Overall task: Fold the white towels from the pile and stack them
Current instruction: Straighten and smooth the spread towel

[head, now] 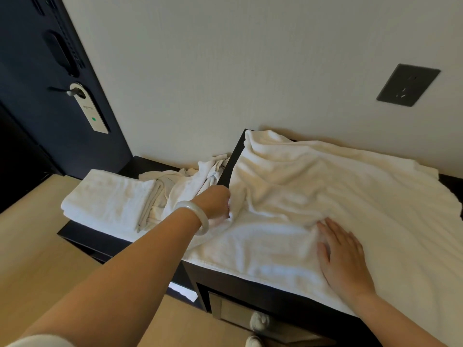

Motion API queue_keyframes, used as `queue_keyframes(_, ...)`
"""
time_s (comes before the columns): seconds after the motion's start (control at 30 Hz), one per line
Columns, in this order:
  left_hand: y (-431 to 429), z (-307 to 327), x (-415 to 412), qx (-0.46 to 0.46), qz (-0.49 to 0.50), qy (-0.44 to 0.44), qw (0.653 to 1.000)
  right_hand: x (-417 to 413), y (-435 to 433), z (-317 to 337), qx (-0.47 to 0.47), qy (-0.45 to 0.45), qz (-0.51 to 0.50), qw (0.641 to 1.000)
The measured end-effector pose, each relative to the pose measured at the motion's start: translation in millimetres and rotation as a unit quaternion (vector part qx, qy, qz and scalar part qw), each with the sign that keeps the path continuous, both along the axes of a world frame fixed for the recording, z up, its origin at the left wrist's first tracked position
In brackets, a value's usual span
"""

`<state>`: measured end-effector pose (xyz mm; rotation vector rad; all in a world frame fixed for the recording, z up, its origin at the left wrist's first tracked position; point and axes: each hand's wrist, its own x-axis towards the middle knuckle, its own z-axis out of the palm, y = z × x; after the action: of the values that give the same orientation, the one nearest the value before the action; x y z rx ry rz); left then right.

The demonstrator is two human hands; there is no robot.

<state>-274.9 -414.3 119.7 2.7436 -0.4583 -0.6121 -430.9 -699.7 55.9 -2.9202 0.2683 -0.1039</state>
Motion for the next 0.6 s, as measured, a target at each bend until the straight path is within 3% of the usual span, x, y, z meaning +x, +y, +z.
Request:
queue_keyframes(0.1,17.8,5.4,12.2,-0.063,0.077,0.005,0.995,0.2,-1.3,-1.4,0.001,0.003,0.001,1.000)
queue_keyframes(0.2,57.7,1.2,32.7,-0.150,0.229,-0.045,0.961,0.5,-2.1,-3.6,0.005,0.001,0.006,1.000)
queue_keyframes(0.27,77.0,-7.9,41.5,-0.166,0.279,-0.041,0.945,0.5,-2.5,-4.7,0.004,0.000,0.008,1.000)
queue_keyframes(0.4,75.1,-25.2,41.1,-0.270,0.344,0.083,0.896,-0.4,-1.7,-5.2,0.007,-0.009,0.011,1.000)
queue_keyframes(0.5,68.7,-33.2,30.5,-0.299,0.358,0.183,0.866,-0.2,-2.2,-5.2,0.008,-0.010,0.009,1.000)
queue_keyframes(0.6,73.5,-40.7,26.7,-0.237,0.329,0.167,0.899,0.3,-1.1,-4.5,0.004,-0.009,0.008,1.000)
